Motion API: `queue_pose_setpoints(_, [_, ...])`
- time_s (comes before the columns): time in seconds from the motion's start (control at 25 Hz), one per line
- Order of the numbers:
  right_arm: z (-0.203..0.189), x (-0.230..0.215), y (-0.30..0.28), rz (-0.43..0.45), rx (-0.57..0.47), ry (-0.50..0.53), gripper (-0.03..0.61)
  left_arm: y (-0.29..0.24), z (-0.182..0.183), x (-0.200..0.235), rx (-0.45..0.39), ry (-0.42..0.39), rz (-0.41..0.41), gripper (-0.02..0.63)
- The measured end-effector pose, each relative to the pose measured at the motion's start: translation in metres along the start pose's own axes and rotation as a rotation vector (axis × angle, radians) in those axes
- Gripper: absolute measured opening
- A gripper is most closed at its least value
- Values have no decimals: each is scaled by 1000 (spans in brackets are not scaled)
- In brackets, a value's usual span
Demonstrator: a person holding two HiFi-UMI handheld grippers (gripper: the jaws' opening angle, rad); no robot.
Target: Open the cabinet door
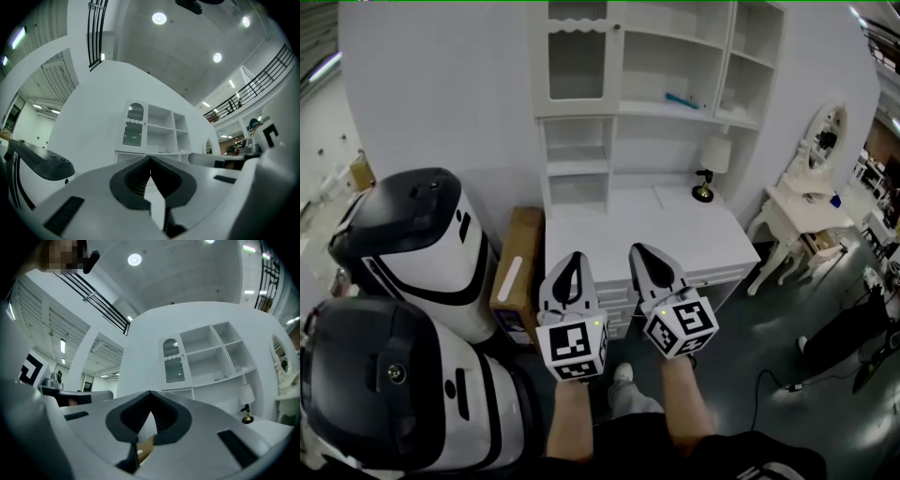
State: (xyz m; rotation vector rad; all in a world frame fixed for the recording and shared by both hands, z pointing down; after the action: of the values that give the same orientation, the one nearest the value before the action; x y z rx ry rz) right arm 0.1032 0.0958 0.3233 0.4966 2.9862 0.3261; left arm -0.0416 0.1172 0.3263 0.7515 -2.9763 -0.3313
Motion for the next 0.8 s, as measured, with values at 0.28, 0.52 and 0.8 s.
queue_pose_setpoints(0.28, [-8,-13,-44,20,-12,-22,18,-42,-3,18,-4,-16,-2,12])
queue_pose_setpoints(0.52, [-12,-30,-90,44,-19,59,18,-97,-14,35,5,-20,-11,12])
queue_pose_setpoints(0.8, [-10,-65,-146,46,-30,69,18,-173,-23,52,7,-10,-41,12])
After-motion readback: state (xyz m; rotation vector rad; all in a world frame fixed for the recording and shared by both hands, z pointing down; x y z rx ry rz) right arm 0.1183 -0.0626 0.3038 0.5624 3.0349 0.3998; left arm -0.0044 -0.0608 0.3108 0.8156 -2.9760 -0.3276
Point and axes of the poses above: the fingertips, and each gripper's own axes: y backward along the fingers, x to its left, z out of its top, the point moved 6 cm from there along y, backward along the fingers, and after that the axes turned 15 degrees about -z, right-handed, at the moved point
